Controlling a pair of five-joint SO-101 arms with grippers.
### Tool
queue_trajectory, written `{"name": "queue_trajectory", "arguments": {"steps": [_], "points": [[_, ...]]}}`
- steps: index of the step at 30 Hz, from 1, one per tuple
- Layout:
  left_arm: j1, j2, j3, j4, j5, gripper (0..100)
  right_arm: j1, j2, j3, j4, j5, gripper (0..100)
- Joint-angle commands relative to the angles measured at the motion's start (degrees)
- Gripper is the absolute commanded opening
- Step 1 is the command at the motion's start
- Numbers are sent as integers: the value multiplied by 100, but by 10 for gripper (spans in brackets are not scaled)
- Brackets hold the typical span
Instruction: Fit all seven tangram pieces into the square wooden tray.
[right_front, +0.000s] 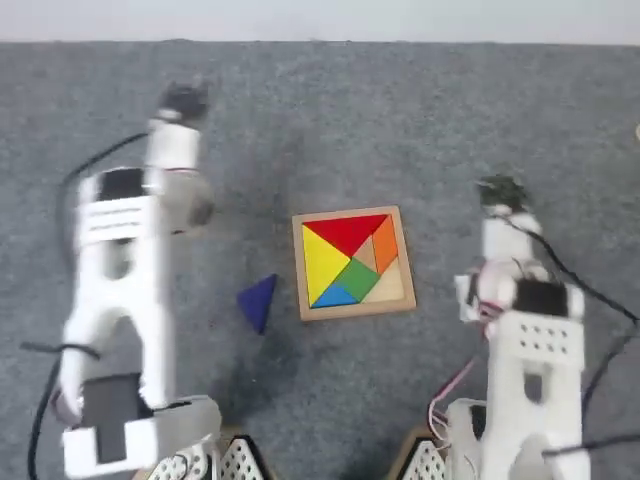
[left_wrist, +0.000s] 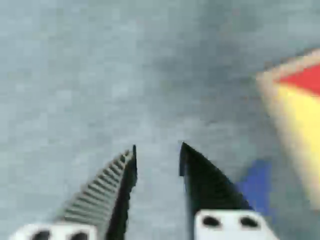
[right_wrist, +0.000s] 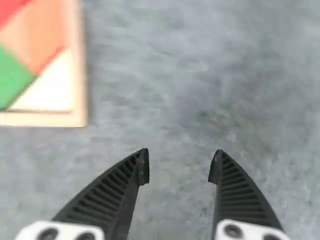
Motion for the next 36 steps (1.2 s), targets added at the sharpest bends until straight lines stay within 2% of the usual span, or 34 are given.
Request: {"name": "queue_trajectory", "arguments": {"steps": [1,5,7,11,16,18,23,25,33,36], "points": [[-1785,-97,-488,-44,-580,152,-1402,840,-1240,391,-264,213],[-2804,484,-848,-264,-809,201,-3468,1789,-2057,215,-1240,213],[-3235,835,-927,-668,-809,216,-4347,2193,-2382,13,-1336,214],[-3877,1591,-1051,-1354,-985,225,-5288,2897,-2760,-470,-1582,215],[-4316,2365,-1525,-1451,-1134,225,-5420,3679,-3358,-831,-2558,221],[-4413,2593,-1727,-1459,-1134,225,-5420,4031,-3534,-875,-3138,254],[-4396,2971,-2009,-1459,-1134,225,-5437,4813,-3842,-1156,-6075,379],[-4387,3051,-2044,-1459,-1134,225,-5543,5024,-4026,-1147,-6769,396],[-4404,3112,-2062,-1451,-1134,225,-5578,5956,-4862,-1455,-6673,346],[-4413,3112,-2062,-1451,-1134,225,-5648,6237,-5090,-1455,-6312,329]]}}
